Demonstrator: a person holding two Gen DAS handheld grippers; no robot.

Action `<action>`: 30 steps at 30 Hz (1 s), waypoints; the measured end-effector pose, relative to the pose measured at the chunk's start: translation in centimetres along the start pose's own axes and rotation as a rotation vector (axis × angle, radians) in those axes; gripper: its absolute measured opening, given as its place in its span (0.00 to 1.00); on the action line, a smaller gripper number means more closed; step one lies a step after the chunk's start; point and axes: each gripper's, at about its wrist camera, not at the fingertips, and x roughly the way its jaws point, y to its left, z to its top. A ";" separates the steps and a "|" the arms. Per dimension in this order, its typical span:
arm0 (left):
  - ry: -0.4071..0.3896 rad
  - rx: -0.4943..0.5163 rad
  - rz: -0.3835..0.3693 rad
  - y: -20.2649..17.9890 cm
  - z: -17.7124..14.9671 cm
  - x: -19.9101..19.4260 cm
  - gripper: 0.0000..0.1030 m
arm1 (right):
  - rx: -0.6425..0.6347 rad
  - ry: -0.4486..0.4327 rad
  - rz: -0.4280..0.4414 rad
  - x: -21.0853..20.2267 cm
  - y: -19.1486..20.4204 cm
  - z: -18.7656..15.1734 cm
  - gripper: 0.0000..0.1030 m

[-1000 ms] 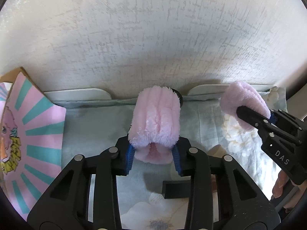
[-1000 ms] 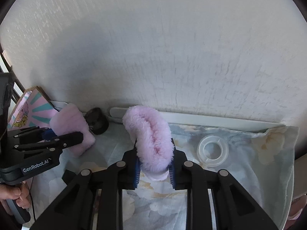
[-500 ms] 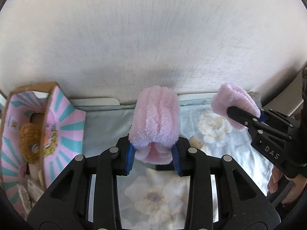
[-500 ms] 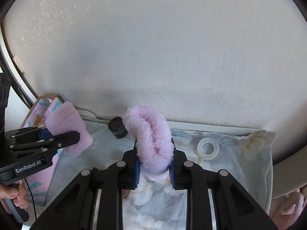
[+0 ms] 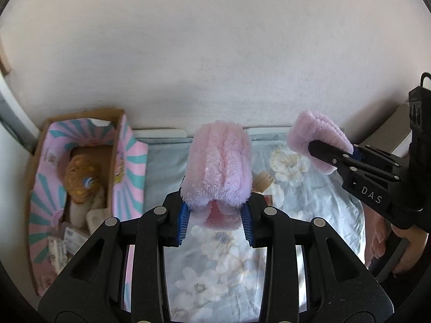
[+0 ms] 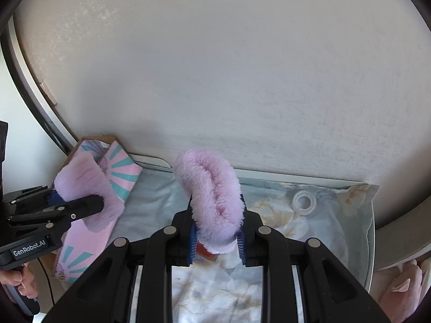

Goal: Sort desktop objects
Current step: 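Carry both pink socks into the cardboard box and release them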

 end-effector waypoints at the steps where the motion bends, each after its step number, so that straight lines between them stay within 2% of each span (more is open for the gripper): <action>1: -0.004 -0.003 -0.002 1.1 0.2 0.2 0.29 | -0.001 -0.002 0.002 0.2 0.4 0.0 0.22; 3: -0.016 0.000 0.005 1.4 0.3 -1.6 0.29 | -0.009 -0.006 0.007 -0.2 1.1 0.3 0.22; 5: -0.026 -0.001 0.008 1.8 0.3 -2.5 0.29 | -0.022 -0.009 0.014 1.8 4.3 0.9 0.22; 19: -0.099 -0.100 0.033 6.5 0.0 -8.6 0.29 | -0.141 -0.019 0.079 2.9 11.1 3.1 0.22; 26: -0.095 -0.165 0.080 9.9 -1.4 -9.7 0.29 | -0.235 0.020 0.148 4.9 16.0 3.8 0.22; 30: -0.066 -0.206 0.101 12.1 -2.6 -9.8 0.29 | -0.296 0.073 0.193 6.8 19.3 4.1 0.22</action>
